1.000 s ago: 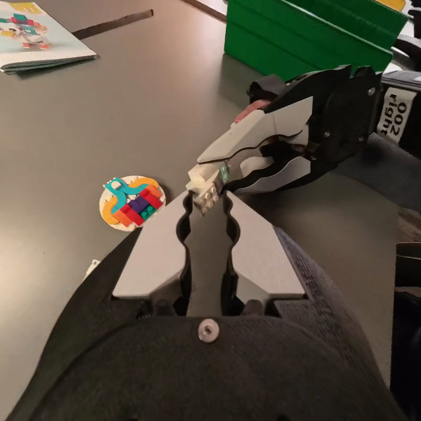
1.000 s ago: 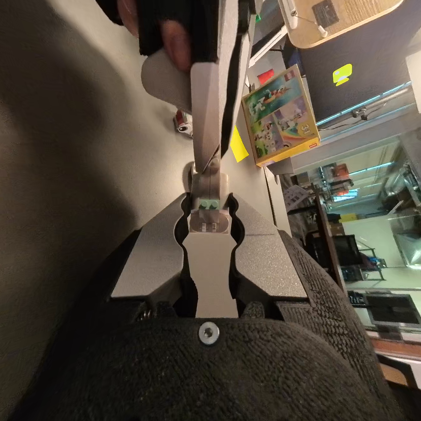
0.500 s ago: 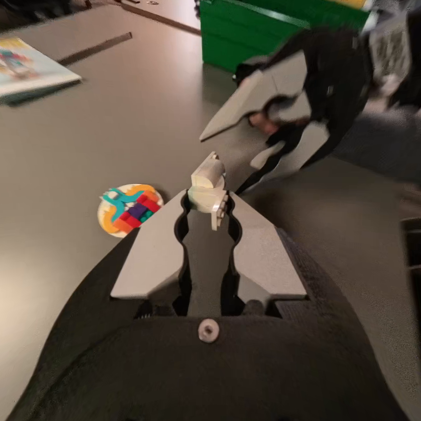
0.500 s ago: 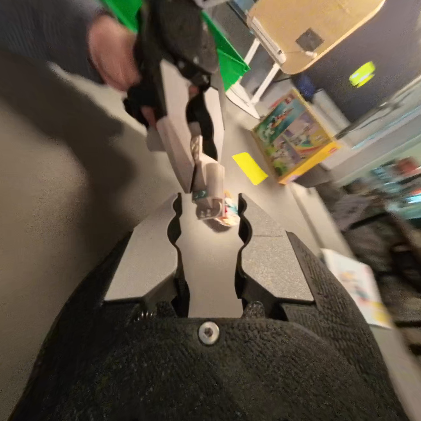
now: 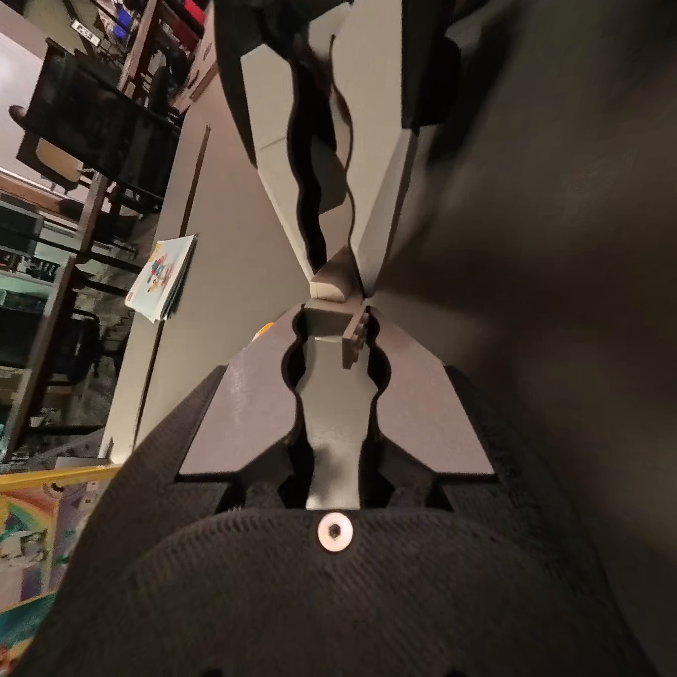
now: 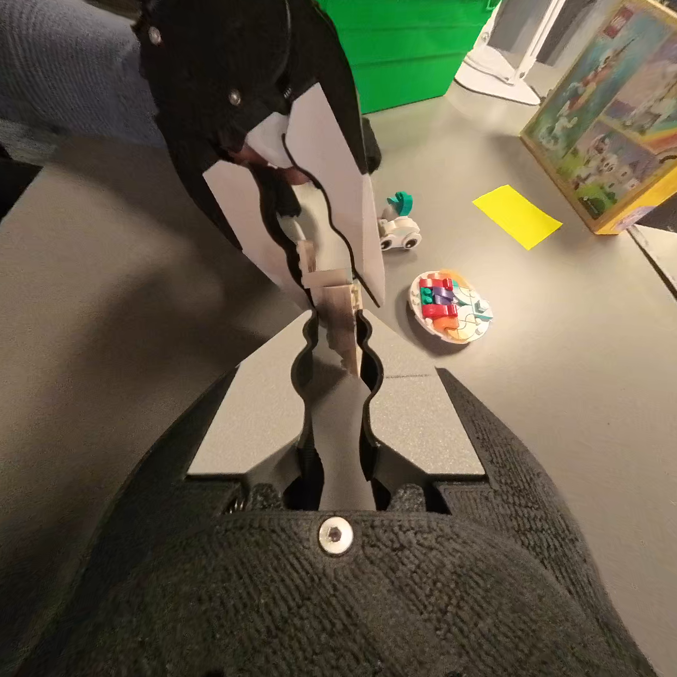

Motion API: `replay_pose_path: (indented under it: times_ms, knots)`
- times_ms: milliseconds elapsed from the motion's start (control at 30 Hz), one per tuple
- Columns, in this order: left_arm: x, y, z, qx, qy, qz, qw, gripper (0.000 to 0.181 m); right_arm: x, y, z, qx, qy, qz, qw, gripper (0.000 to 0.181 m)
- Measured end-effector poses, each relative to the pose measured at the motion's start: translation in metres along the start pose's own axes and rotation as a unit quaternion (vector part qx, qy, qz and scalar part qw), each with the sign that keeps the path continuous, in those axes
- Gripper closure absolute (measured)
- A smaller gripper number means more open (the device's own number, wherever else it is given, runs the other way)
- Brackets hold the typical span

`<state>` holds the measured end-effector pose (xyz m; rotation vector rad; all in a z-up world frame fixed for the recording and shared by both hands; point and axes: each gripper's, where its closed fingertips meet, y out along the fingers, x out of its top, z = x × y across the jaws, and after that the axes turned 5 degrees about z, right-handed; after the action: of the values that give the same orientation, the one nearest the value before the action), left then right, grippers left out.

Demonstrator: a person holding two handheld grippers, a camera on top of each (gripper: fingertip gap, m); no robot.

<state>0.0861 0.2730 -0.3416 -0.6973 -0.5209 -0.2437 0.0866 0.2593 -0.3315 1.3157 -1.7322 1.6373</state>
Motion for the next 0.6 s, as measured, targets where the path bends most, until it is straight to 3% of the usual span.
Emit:
replay_pose_path:
  times_ms: [100, 367, 500, 600]
  knots:
    - [0.005, -0.003, -0.004, -0.005, 0.016, -0.016, 1.000, 0.152, 0.001, -0.004, 0.006, 0.035, 0.022, -0.008, 0.999, 0.164]
    - [0.027, -0.018, -0.003, -0.050, -0.072, -0.107, 0.990, 0.152, 0.021, -0.026, 0.011, 0.147, 0.135, -0.117, 0.973, 0.167]
    - [0.041, -0.030, 0.002, -0.092, -0.155, -0.171, 0.969, 0.152, 0.036, -0.035, 0.010, 0.191, 0.190, -0.170, 0.948, 0.167]
    - [0.042, -0.029, 0.015, -0.104, -0.247, -0.188, 0.945, 0.152, 0.043, -0.039, -0.006, 0.151, 0.202, -0.206, 0.945, 0.162]
